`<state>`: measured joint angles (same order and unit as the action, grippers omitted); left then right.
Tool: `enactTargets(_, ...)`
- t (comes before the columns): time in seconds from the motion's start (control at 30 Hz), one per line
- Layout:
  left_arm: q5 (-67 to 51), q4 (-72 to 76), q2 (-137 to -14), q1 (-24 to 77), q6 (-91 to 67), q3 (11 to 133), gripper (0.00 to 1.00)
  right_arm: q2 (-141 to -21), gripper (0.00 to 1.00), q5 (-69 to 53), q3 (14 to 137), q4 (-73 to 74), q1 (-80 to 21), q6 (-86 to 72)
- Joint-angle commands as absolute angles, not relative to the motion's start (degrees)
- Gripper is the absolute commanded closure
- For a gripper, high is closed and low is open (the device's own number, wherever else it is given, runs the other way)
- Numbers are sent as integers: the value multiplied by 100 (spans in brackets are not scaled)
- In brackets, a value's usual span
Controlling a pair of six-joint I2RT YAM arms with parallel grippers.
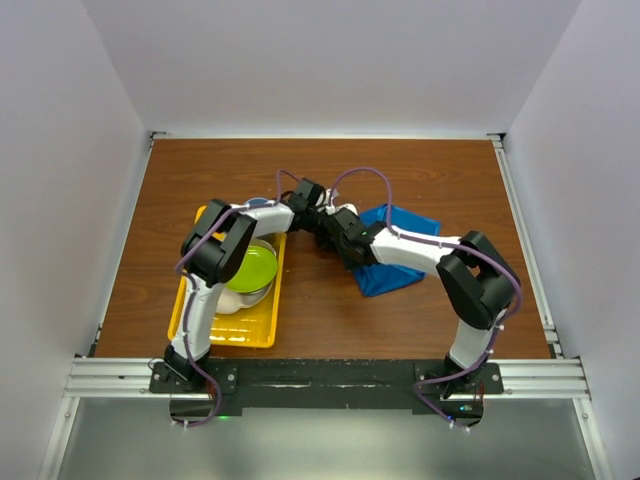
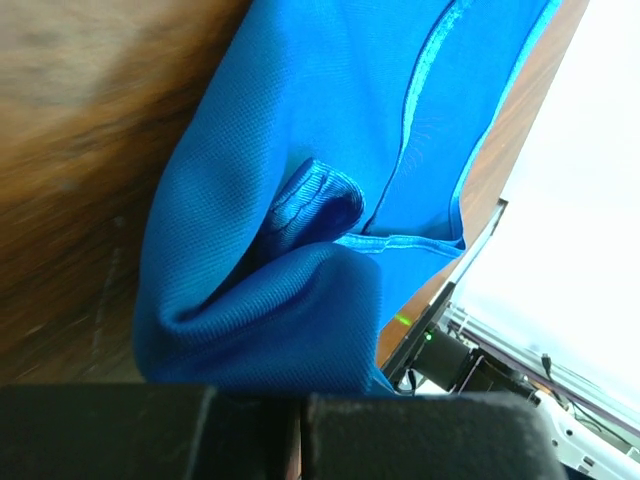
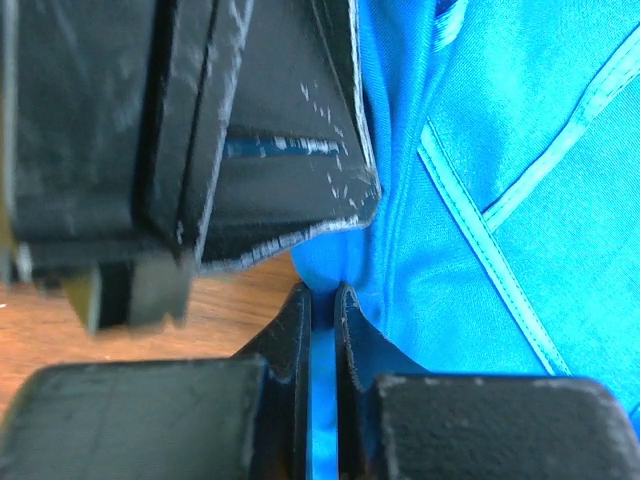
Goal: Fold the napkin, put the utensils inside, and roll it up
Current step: Roll the napkin with the utensil
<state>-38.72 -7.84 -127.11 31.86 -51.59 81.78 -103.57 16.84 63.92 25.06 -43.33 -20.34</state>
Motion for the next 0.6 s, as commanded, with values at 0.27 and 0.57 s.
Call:
enactTargets(0.27,-2409,-2707,-11305,2839,-4034,8869,55,-10318,100,-2123,5151,1091,-3367,-2408)
enactTargets(0.57,-2347,-2760,-10521,2900,-4578,7754,38,-10556,100,-2900,5063,651,-2962,-2531)
